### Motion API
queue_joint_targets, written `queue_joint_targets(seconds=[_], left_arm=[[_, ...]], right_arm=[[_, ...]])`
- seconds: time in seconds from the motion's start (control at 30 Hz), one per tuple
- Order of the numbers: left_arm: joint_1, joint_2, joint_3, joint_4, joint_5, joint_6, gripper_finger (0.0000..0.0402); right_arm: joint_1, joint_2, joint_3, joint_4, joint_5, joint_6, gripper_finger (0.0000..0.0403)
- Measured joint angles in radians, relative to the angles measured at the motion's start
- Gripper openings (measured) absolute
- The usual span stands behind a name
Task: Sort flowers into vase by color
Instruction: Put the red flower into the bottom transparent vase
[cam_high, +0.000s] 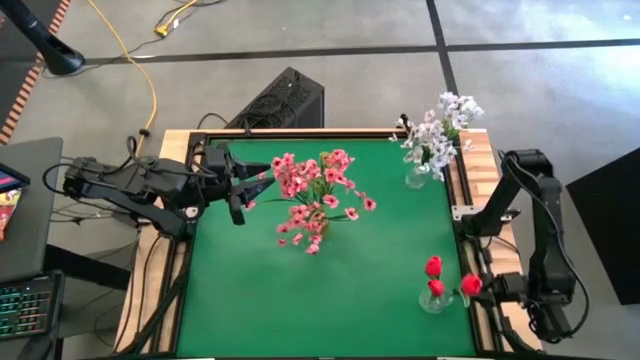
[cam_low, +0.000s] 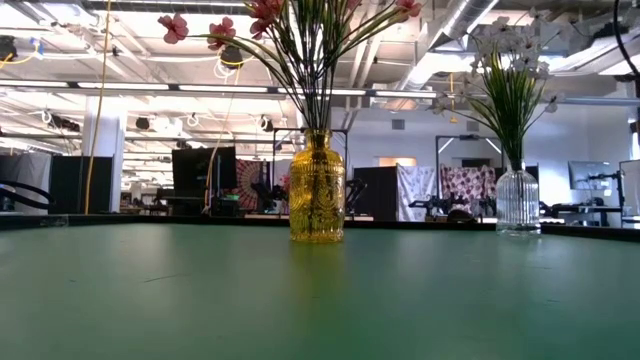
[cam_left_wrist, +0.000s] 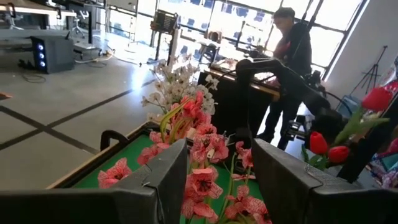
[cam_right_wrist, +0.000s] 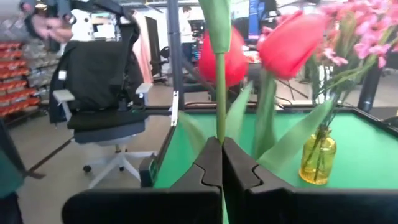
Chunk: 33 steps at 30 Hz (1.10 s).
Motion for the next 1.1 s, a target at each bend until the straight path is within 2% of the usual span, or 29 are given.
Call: queue_joint_targets(seconds=[0.47,0.73,1.1], left_arm=[[0.0,0.0,0.0,0.001,0.0,-0.005,0.0169],[0.0,0.0,0.0,0.003,0.0,-0.027,0.0169],[0.0,0.0,0.0,0.002,0.0,-0.029,0.0169]], right_arm=[[-0.016,0.159,0.0,0.0,-0.001,0.035,0.0029],[-0.021,0.125,0.0,0.001,-0.006,0.053,0.0046],[-0.021,0.053,0.001,0.003,-0.137,0.057,0.005]])
